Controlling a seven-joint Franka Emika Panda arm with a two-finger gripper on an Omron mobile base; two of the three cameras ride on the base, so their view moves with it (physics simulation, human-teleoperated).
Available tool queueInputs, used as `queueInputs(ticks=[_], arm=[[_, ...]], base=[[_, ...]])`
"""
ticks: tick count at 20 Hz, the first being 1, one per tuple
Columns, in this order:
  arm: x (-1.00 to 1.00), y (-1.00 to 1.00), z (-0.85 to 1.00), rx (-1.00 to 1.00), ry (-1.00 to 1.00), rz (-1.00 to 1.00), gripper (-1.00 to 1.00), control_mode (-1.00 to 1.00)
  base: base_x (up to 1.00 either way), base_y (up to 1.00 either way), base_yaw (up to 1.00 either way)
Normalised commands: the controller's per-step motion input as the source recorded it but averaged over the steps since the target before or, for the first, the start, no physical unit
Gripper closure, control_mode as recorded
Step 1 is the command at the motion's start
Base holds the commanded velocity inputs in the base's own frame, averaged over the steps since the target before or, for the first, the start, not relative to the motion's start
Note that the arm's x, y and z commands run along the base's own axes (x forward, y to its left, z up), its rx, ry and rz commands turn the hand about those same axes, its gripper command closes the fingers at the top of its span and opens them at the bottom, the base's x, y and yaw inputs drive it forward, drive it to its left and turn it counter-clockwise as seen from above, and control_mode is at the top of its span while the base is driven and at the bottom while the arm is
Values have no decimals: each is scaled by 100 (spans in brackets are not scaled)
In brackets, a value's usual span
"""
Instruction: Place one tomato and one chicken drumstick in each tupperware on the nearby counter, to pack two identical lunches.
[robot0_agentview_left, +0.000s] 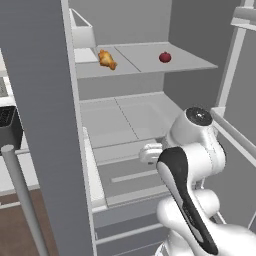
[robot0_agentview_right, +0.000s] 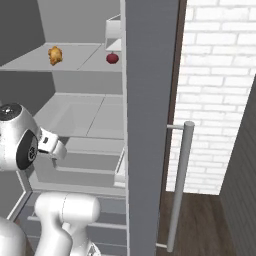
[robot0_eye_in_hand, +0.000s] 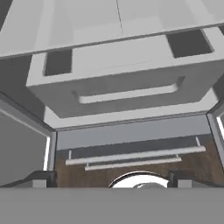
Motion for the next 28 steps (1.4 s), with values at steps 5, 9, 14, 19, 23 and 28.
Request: queueInputs(ticks=[5,9,14,19,23,28], arm=[[-9,0,100,-9,-54,31,-100,-100],[-16,0,100,-12,-52,26,-100,-100],[-5,0,100,-5,-43,13,-100,-100],[13,0,100,-1,-18,2,-100,-100],[36,0,100,0,19,-4,-100,-100],[58,0,73,4,35,0,-100,-100]], base=[[0,0,0],[0,0,0],[0,0,0],[0,0,0],[0,0,0],[0,0,0]])
